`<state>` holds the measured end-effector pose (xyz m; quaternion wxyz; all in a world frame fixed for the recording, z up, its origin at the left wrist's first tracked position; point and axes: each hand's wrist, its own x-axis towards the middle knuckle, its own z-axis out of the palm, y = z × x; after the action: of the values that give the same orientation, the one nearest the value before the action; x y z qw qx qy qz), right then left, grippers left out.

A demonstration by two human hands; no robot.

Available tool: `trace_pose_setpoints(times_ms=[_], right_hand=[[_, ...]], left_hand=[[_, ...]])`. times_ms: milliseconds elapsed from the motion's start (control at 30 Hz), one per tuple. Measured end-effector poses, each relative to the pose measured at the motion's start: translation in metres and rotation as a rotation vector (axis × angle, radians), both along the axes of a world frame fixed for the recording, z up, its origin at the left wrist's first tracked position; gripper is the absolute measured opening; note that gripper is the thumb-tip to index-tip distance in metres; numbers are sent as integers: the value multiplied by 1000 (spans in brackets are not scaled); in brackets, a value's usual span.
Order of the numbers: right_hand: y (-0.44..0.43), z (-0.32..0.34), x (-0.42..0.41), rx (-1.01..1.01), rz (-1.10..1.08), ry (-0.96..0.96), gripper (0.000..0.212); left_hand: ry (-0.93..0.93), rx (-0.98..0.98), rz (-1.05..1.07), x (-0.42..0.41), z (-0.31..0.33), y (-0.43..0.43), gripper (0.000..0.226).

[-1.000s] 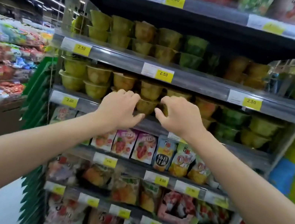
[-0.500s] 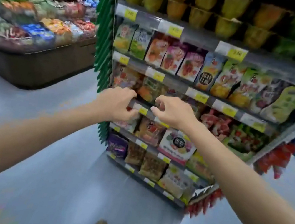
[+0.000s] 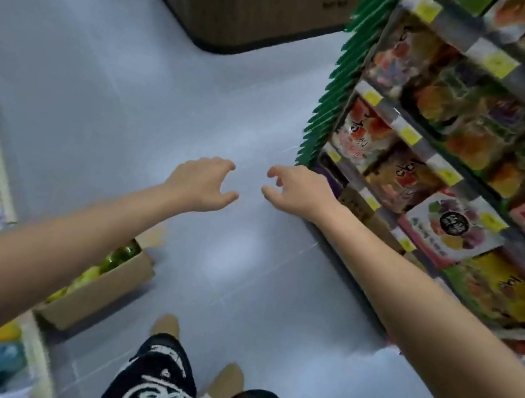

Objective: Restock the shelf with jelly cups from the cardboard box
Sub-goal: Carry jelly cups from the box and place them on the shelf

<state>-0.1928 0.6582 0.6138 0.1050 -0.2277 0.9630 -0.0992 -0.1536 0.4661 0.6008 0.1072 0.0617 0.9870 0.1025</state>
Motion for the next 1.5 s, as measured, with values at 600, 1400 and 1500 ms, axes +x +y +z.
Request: trace_pose_setpoints(times_ms=[600, 1400, 1500], right_hand=[[-405, -65, 8, 266, 694, -106, 43], [-535, -392, -36, 468, 670, -396, 35], [-541, -468, -39, 455, 650, -408, 32]], left_hand=[[-193, -192, 427, 87, -58, -365, 51], [-614, 68, 519, 53, -385, -451, 40], [-667, 94, 551, 48, -458, -450, 39]])
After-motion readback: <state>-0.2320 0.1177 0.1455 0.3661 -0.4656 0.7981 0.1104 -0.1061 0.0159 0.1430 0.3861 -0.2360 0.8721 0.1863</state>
